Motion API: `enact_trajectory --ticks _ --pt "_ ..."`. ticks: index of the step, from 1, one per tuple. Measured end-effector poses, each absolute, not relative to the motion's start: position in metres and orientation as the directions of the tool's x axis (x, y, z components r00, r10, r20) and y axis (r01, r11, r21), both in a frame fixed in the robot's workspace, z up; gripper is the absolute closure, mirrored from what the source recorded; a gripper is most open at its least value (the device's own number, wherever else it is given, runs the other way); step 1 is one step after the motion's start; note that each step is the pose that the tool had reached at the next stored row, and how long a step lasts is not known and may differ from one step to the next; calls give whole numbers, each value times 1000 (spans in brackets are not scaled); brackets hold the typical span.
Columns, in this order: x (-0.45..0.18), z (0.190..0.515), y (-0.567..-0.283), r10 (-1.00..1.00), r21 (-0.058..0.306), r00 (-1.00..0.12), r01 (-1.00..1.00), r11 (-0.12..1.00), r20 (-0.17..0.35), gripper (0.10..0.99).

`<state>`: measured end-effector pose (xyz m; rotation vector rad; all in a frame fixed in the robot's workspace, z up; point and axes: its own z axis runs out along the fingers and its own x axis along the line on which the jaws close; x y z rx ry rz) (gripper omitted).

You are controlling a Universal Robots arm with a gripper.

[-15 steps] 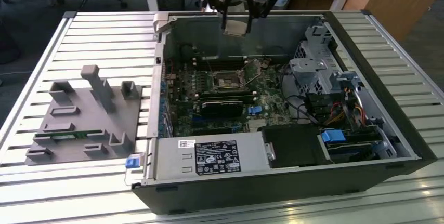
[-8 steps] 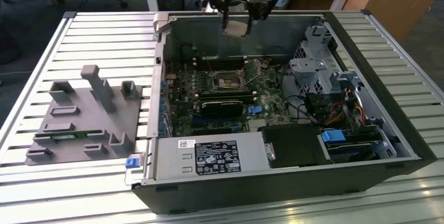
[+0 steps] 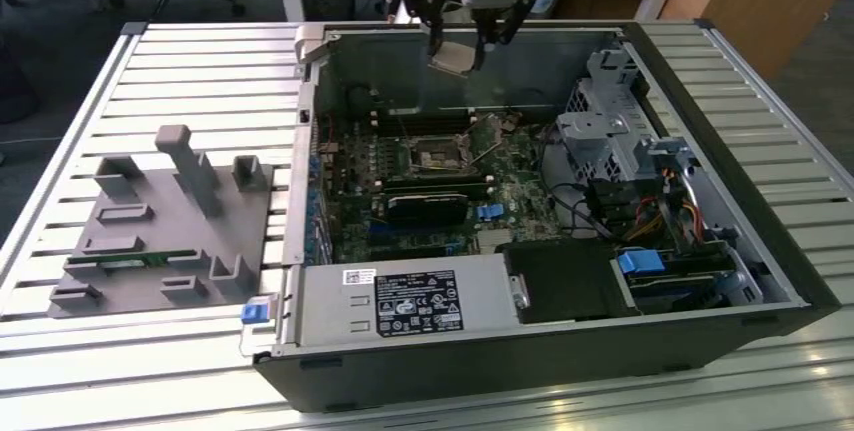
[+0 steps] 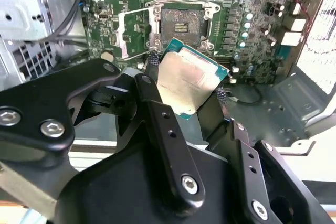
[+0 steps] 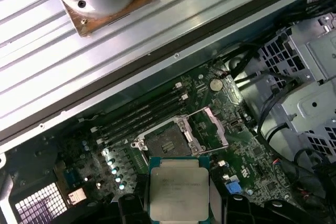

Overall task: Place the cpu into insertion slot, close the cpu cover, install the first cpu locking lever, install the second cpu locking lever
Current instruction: 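Place the cpu into insertion slot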

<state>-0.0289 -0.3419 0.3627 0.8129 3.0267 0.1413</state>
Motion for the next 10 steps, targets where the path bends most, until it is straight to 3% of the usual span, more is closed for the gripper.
enact_trajectory --ticks 10 --pt "-29 360 -342 632 88 -775 631 771 19 545"
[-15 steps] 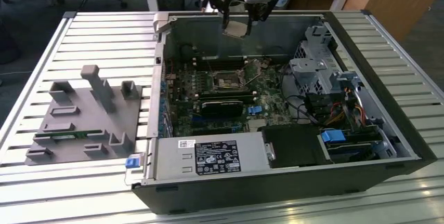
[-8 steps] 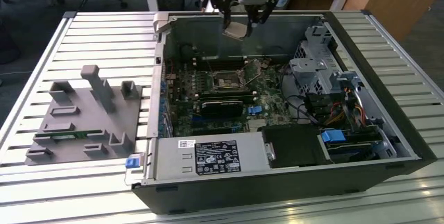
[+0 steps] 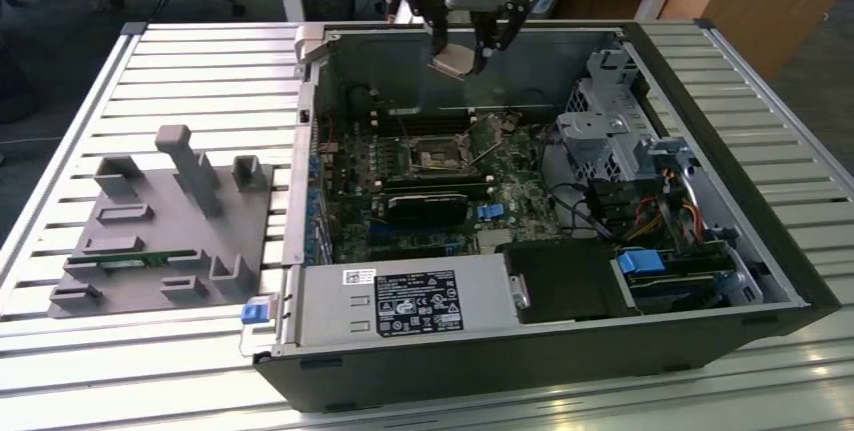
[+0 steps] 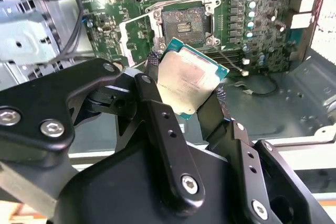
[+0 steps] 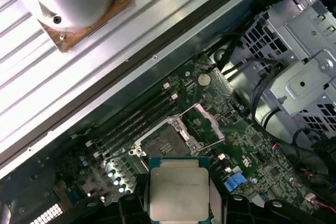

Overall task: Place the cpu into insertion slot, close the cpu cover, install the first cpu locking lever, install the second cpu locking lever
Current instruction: 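Place the cpu into insertion slot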

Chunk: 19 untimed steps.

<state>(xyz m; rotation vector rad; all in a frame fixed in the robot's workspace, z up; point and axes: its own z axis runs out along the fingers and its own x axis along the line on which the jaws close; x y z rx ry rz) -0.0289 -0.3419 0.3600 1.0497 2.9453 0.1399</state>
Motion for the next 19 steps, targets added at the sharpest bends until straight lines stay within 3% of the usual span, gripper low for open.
enact_trajectory --ticks 19 --pt "-29 356 -342 820 88 -571 818 568 19 545"
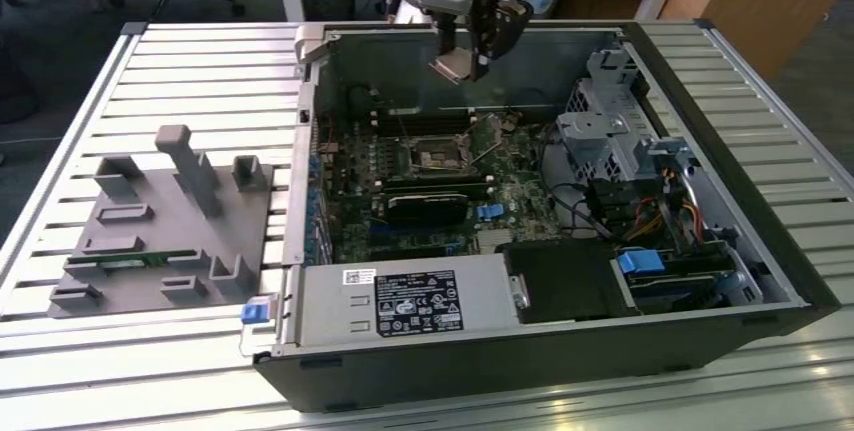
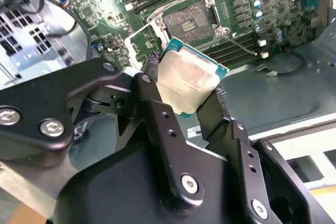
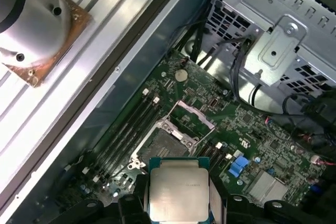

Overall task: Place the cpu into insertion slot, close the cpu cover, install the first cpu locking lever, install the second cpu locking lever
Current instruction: 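Place the cpu into insertion slot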

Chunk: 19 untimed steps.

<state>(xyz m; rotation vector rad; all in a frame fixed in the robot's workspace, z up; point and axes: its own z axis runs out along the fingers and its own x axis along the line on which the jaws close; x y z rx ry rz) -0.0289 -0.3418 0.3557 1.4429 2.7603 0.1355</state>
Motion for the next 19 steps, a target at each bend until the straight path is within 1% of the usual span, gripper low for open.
enact_trajectory --ticks 19 --pt "-29 352 -342 945 88 -327 942 324 19 545"
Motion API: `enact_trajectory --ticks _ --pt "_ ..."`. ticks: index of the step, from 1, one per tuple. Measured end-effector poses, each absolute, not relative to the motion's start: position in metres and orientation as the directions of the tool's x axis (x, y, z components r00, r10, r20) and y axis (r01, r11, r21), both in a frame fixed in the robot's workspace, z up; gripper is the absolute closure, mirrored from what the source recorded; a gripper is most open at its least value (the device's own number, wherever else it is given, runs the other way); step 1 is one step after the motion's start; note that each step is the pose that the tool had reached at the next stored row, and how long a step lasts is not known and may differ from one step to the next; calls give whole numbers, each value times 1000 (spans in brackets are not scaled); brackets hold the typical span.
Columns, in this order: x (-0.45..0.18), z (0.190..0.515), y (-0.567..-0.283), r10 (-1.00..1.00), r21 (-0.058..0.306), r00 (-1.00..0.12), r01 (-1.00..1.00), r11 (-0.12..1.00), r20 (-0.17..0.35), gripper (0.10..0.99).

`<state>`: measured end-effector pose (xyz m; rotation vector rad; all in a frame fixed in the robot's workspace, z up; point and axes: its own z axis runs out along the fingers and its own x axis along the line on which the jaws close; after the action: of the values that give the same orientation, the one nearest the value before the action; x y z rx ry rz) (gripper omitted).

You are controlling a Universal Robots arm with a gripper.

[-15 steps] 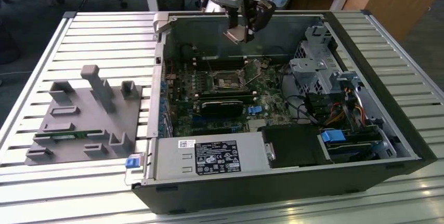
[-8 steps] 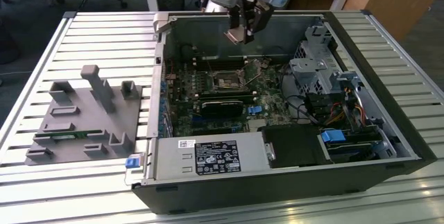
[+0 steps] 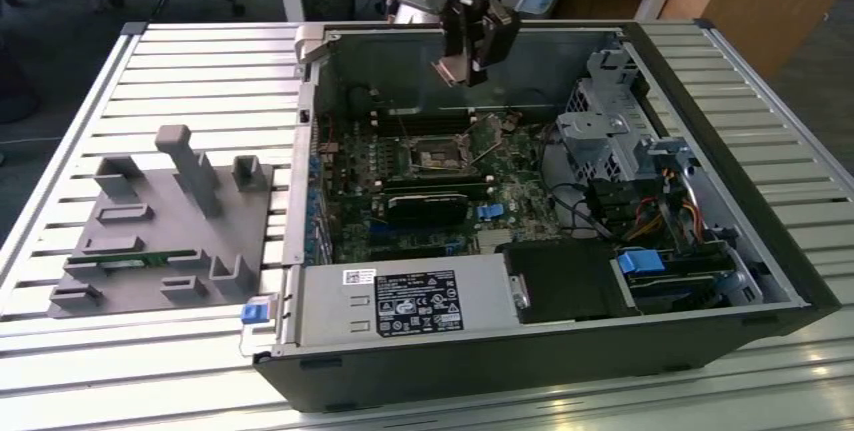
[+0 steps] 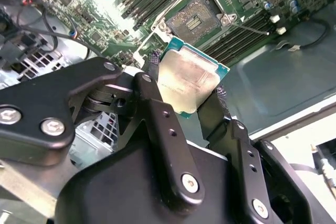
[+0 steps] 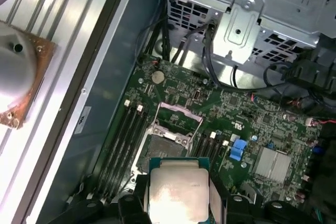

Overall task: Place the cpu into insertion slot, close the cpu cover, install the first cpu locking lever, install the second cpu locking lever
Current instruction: 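Place the cpu into insertion slot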

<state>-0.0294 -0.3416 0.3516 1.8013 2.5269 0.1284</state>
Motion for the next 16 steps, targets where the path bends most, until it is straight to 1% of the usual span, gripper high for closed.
enact_trajectory --ticks 5,16 --pt "-30 345 -342 957 88 -290 954 287 19 545" --pt "-30 337 -342 957 87 -288 954 285 18 545"
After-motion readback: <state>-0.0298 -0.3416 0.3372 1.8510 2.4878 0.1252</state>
